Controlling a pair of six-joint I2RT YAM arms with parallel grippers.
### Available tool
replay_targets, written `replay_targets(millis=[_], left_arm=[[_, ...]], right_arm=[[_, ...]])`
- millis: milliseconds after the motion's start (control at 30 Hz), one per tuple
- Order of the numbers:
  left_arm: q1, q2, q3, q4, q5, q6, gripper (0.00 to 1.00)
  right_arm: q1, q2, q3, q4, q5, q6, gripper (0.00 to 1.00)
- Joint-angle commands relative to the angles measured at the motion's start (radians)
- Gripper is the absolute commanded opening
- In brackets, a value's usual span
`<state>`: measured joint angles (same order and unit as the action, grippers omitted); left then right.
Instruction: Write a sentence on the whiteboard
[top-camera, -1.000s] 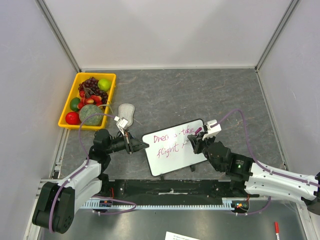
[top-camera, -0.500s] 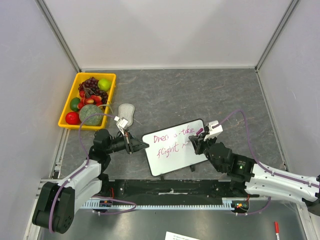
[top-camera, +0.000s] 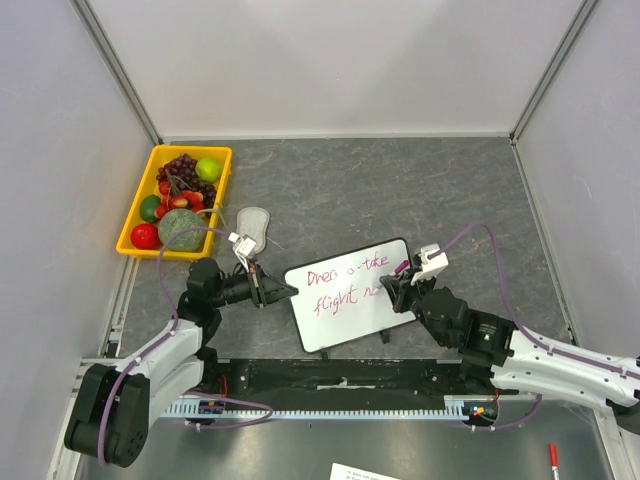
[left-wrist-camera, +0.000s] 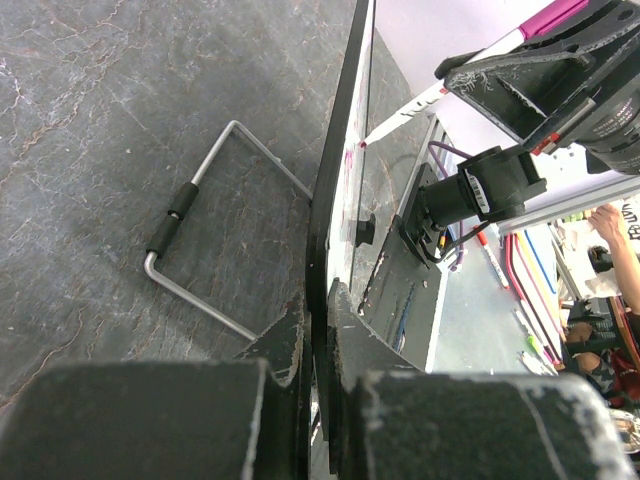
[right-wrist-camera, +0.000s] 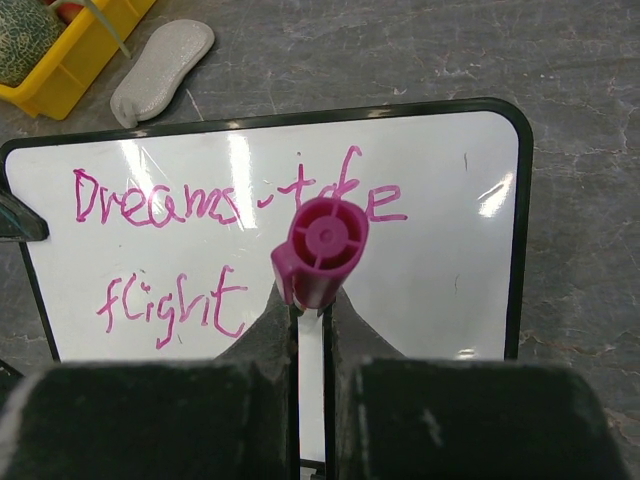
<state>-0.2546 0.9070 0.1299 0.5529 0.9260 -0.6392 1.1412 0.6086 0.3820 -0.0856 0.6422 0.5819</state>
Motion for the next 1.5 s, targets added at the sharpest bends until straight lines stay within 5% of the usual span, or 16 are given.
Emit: replay_targets(millis=[0, 800, 1467], left_arm=[[-0.002, 0.001, 0.000, 0.022, -0.012, 0.078, 0.02], [-0.002, -0.008, -0.001, 0.021, -0.012, 0.078, 0.02], [-0.002, -0.005, 0.000, 0.018, -0.013, 0.078, 0.02]], right_arm=[[-0.006, -0.010, 0.075, -0.037, 0.010, -0.031, 0.00], [-0.012, 0.051, 0.044, 0.033, 0.067, -0.050, 0.00], [-0.012, -0.004, 0.000, -0.069, 0.077, -0.010, 0.00]])
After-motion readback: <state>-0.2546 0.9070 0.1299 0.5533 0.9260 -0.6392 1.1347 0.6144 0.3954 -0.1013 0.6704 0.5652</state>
